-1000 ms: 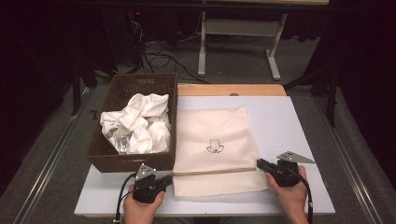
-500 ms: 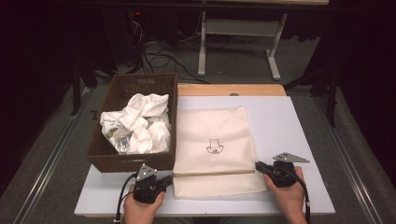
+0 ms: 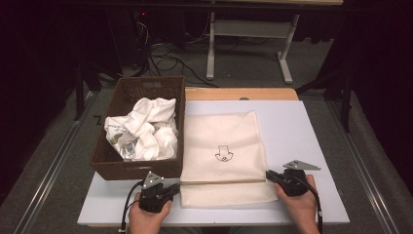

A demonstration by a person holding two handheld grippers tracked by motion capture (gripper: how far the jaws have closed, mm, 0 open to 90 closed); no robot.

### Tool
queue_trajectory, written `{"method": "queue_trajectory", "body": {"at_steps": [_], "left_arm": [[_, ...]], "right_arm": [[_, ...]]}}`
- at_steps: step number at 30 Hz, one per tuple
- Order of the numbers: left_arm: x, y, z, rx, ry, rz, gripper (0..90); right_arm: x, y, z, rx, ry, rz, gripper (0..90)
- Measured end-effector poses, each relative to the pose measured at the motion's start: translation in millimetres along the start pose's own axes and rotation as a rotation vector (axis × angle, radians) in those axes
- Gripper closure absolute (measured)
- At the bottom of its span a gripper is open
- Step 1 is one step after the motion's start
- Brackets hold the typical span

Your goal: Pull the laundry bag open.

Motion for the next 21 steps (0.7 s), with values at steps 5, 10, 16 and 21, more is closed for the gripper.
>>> {"method": "queue_trajectory", "body": {"at_steps": [5, 10, 16, 21], "left_arm": [[-0.7, -0.6, 0.5, -0.001, 0.004, 0.004, 86.3], [-0.8, -0.5, 1.0, -0.004, -0.009, 0.001, 86.3], [-0.1, -0.1, 2.9, -0.003, -0.027, 0.007, 86.0], [-0.2, 10.6, -3.6, 0.073, -0.036, -0.006, 61.0]], "right_arm": [[0.3, -0.9, 0.9, -0.008, -0.003, 0.01, 85.2], [0.6, -1.1, 2.0, -0.01, 0.004, 0.01, 85.2], [-1.4, -0.1, 2.0, -0.007, 0.024, -0.014, 83.7], [-0.9, 6.9, -2.8, 0.042, 0.018, -0.098, 53.2]]}}
Point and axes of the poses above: each handheld gripper's, and its own axes: y roughly backward along the jaws, z roughly out of its underside, x roughly to its right, the point moved 9 cm from there along -y, roughly forward along the jaws, and after that the axes turned 7 degrees about -z, right-handed, at the moved point
